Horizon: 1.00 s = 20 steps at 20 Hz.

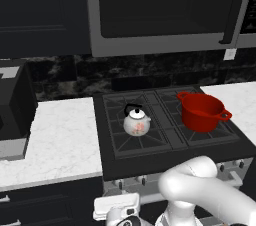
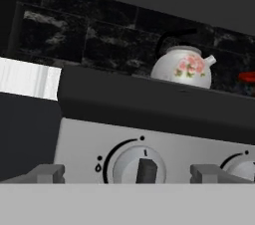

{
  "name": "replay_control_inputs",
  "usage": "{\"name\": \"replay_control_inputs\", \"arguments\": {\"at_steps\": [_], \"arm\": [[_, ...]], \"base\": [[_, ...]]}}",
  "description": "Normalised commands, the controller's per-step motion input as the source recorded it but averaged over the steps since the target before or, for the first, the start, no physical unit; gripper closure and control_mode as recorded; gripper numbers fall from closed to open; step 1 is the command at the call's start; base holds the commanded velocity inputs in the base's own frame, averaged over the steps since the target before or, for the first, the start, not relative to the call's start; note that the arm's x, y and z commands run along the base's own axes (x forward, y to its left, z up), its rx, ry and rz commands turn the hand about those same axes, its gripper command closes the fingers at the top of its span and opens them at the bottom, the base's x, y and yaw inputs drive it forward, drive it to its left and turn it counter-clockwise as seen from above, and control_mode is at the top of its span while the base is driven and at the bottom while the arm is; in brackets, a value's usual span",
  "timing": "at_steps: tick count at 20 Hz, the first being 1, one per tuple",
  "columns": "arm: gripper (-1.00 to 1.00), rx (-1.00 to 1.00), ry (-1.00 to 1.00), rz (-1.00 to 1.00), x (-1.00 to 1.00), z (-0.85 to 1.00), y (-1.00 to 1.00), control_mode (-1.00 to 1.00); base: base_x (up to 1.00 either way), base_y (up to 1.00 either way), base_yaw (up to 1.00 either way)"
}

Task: Pick the kettle from the counter and place it on a stove burner. Then turn the burner on.

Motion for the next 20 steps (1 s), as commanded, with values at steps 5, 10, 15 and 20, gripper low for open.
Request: {"name": "replay_control_inputs", "arguments": {"at_steps": [5,10,15,20], "arm": [[-1.0,0.04,0.0,0.04,0.0,-0.09,-0.03,-1.0],[-1.0,0.13,0.0,0.07,-0.02,-0.01,-0.25,-1.0],[-1.0,0.29,-0.02,0.16,0.0,0.0,-0.49,-1.0],[-1.0,0.31,-0.1,0.25,0.0,0.0,-0.57,-1.0]], "base": [[0.0,0.0,0.0],[0.0,0.0,0.0],[0.0,0.0,0.0],[0.0,0.0,0.0]]}}
